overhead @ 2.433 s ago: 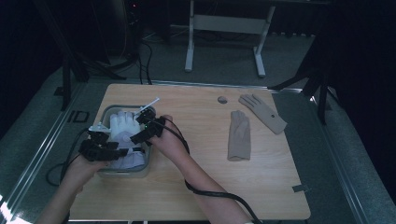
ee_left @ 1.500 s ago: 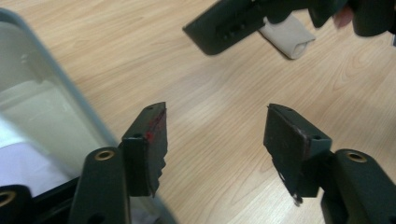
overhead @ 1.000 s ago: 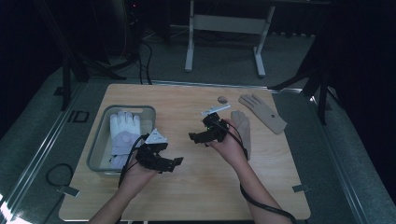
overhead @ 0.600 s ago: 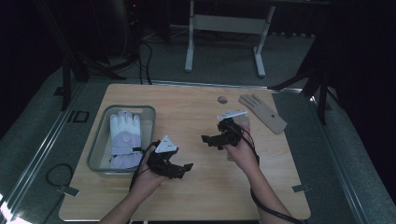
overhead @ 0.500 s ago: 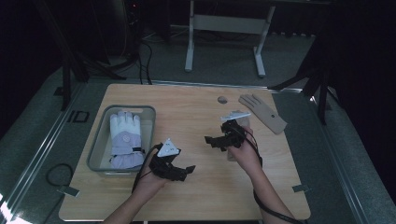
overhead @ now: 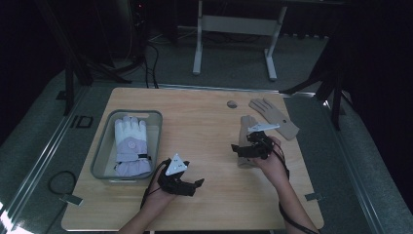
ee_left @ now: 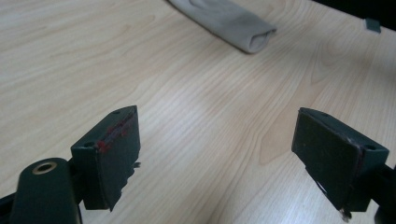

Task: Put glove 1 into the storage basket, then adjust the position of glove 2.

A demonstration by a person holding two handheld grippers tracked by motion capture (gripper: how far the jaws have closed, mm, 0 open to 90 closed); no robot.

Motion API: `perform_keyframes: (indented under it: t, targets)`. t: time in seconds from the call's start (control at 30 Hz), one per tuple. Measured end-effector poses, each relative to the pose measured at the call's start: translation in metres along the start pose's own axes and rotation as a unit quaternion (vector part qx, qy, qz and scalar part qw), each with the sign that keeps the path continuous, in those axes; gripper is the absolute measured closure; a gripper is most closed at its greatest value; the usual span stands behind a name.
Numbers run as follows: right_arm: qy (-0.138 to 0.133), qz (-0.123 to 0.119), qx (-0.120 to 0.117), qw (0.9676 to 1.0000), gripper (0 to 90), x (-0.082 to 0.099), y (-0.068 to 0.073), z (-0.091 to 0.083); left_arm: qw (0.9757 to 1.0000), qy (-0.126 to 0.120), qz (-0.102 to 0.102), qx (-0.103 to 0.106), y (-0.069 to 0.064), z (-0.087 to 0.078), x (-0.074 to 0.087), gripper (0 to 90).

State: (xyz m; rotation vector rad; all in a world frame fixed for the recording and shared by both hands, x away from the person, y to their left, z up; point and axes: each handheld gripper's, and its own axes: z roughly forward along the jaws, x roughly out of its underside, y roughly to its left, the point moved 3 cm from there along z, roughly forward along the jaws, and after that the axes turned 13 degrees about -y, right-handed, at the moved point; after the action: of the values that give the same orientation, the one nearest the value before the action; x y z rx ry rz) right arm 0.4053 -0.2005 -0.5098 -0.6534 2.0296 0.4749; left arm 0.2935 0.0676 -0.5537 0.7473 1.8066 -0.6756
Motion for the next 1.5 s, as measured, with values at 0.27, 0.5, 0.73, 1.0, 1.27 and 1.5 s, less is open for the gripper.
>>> perform_keyframes:
  t: [0.27,0.5,0.73,1.0,1.27,1.5]
  targets:
    - [-0.014,0.014,0.024,0.9995,30.6,0.004,-0.039,-0.010,0.9999,-0.007,0.012,-0.005,-0.003,-0.002,0.009,15.3]
    - [-0.022,0.031,0.041,0.9984,32.4,0.009,-0.071,-0.005,0.9995,-0.027,0.018,-0.005,-0.007,-0.005,0.012,15.4]
    - [-0.007,0.043,0.053,0.9976,33.1,0.020,-0.081,0.016,0.9996,-0.025,0.012,0.001,-0.009,-0.004,0.013,15.3]
    - [0.003,0.040,0.057,0.9976,33.4,0.027,-0.082,0.035,0.9998,-0.020,0.003,0.003,-0.009,-0.006,0.015,7.1]
    - [0.021,0.016,0.074,0.9970,36.3,0.037,-0.084,0.048,0.9998,-0.018,0.001,0.004,-0.008,-0.008,0.017,6.7]
    - [0.009,0.017,0.089,0.9958,66.7,0.039,-0.076,0.046,0.9999,-0.014,0.002,0.003,-0.009,-0.007,0.020,6.7]
